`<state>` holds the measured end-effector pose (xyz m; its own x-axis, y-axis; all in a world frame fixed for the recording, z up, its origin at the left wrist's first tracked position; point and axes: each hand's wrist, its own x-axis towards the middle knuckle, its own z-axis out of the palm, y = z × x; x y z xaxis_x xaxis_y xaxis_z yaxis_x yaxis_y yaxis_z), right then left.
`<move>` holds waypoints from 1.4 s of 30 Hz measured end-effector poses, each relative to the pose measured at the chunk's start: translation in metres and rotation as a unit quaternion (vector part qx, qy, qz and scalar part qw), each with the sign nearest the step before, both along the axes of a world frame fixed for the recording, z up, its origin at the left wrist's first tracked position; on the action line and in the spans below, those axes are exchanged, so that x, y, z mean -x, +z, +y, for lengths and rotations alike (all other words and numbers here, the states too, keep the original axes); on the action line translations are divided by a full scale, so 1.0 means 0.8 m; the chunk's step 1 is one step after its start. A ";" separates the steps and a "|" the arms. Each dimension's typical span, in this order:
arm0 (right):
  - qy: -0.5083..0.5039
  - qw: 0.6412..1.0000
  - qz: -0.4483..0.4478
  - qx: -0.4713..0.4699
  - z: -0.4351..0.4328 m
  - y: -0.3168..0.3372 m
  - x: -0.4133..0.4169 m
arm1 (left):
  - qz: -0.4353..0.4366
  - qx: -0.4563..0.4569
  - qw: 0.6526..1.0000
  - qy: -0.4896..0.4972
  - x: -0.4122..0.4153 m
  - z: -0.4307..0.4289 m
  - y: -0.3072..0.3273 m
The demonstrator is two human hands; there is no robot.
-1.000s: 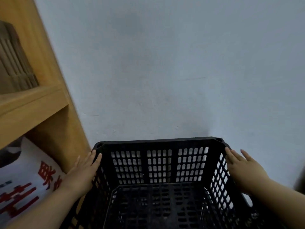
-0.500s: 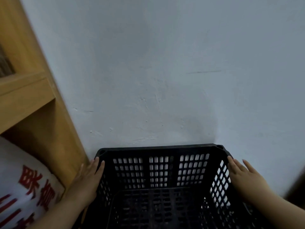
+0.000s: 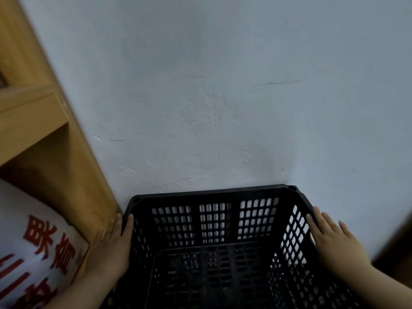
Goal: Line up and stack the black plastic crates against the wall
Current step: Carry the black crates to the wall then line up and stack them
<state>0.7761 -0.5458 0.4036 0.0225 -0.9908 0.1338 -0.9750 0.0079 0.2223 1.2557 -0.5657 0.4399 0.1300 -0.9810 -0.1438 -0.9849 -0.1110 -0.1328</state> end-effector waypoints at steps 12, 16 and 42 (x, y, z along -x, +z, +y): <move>-0.043 0.993 -0.030 -0.105 -0.007 0.047 -0.021 | 0.030 0.001 0.999 0.013 -0.003 -0.003 -0.001; -0.044 0.992 -0.033 -0.116 -0.007 0.038 -0.024 | 0.032 -0.004 0.999 0.015 -0.003 -0.005 -0.006; -0.050 0.993 -0.056 -0.093 -0.008 0.023 -0.021 | 0.085 -0.014 0.996 -0.006 -0.015 -0.014 -0.021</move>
<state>0.7927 -0.5526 0.4218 -0.0810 -0.9951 -0.0562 -0.9902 0.0739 0.1182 1.2674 -0.5767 0.4229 0.0901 -0.9777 -0.1895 -0.9946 -0.0981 0.0330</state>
